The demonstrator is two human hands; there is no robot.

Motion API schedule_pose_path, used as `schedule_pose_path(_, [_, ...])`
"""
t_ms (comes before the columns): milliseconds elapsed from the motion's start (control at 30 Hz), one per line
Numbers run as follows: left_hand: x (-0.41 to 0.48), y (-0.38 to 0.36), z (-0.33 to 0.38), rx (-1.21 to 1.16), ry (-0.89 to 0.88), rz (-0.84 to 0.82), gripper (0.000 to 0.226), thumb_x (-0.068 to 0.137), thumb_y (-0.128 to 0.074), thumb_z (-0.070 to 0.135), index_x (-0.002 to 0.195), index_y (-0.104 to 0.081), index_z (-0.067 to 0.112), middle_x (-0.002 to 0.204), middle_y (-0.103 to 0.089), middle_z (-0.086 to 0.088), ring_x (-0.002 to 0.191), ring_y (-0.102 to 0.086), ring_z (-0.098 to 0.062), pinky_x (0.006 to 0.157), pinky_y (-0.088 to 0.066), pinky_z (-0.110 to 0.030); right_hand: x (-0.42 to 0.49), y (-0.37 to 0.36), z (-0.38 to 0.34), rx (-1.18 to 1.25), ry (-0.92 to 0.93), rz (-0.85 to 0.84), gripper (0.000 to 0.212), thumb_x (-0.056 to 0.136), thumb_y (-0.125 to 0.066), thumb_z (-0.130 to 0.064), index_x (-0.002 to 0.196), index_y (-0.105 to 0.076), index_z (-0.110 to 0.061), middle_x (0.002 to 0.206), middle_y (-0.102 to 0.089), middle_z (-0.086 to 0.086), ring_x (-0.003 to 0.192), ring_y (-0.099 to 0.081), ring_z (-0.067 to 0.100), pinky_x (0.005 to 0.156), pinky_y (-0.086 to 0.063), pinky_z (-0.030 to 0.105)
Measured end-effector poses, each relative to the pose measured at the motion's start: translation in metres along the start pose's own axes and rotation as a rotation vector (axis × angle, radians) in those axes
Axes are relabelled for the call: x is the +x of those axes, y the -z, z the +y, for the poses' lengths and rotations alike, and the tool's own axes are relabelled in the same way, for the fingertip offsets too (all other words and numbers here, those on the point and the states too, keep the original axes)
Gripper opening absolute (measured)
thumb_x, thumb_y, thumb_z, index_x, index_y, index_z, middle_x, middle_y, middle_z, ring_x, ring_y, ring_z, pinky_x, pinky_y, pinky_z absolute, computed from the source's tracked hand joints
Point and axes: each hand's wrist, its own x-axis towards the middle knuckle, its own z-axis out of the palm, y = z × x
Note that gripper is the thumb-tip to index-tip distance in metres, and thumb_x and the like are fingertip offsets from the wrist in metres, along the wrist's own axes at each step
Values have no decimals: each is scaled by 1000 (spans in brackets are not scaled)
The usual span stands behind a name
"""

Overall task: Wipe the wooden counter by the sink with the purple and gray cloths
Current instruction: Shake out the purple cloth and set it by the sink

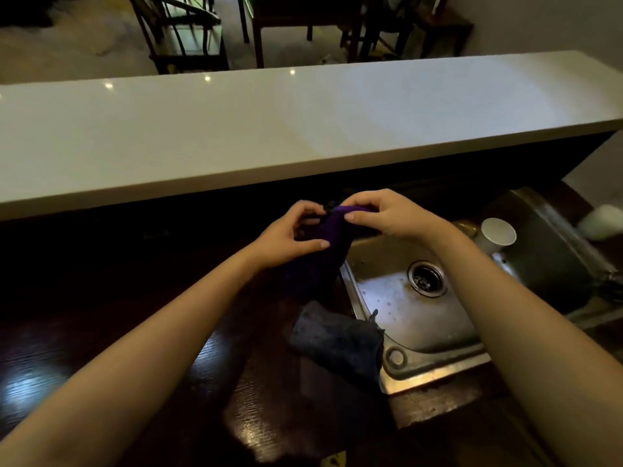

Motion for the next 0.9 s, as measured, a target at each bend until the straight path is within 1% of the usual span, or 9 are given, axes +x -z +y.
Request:
schedule_pose_path(67, [-1,-1,18,-96,10,-33,57,80,-65,1,125,-38,22,117,-54,0,104,-57,4,93,-44,-15,2,6,-9,-102,44,-61,18,91,-56,-14,96,-65,-29,92,-66,-8,84,-63,2,78,-50,18])
schedule_pose_path(167, [-1,2,37,84,5,-54,48,83,-64,11,126,-46,21,113,-59,3,94,-58,8,86,-44,-8,0,17,-25,-212,72,-69,15,90,-57,-18,98,-67,-25,92,-67,-7,87,-63,5,79,-49,21])
schedule_pose_path(267, [-2,11,49,169,-1,-63,33,83,-66,18,115,-56,16,103,-60,2,91,-57,-3,84,-44,-14,-6,31,-44,-281,115,-77,13,89,-59,-22,99,-67,-25,92,-67,-9,86,-62,3,77,-48,18])
schedule_pose_path(400, [-5,17,77,49,-33,19,7,86,-61,16,90,-57,12,83,-57,4,73,-54,1,70,-44,-13,-12,43,-70,-430,189,-106,17,90,-57,-26,104,-65,-21,93,-61,-9,86,-57,6,72,-44,17])
schedule_pose_path(500, [-8,17,87,-55,4,-17,17,89,-54,5,106,-59,3,96,-62,11,81,-61,4,74,-47,-13,-15,47,-81,-488,240,-143,14,89,-58,-25,101,-65,-21,94,-56,-10,91,-55,9,79,-45,22])
schedule_pose_path(567, [-11,15,91,-150,79,-127,19,89,-52,1,104,-60,7,91,-68,15,80,-64,1,73,-49,-14,-18,47,-83,-485,265,-192,10,89,-58,-24,95,-65,-23,96,-55,-9,93,-55,10,83,-46,24])
schedule_pose_path(700, [-9,11,98,-239,156,-192,31,81,-56,14,107,-56,-4,92,-63,-10,79,-63,-17,75,-52,-25,-29,56,-85,-420,239,-199,12,89,-57,-23,97,-66,-22,97,-58,-11,94,-57,9,84,-48,23])
schedule_pose_path(800, [-7,14,109,-86,108,-170,34,82,-59,24,107,-61,1,103,-57,-15,90,-59,-24,84,-50,-31,-36,66,-87,-436,221,-170,13,90,-56,-24,100,-65,-24,97,-61,-9,92,-59,8,82,-48,22])
schedule_pose_path(900, [-2,18,123,164,67,-146,22,86,-60,25,94,-67,6,99,-56,-5,88,-58,-12,82,-49,-26,-41,72,-91,-508,205,-144,13,91,-55,-27,99,-64,-24,96,-65,-3,89,-59,10,78,-48,21])
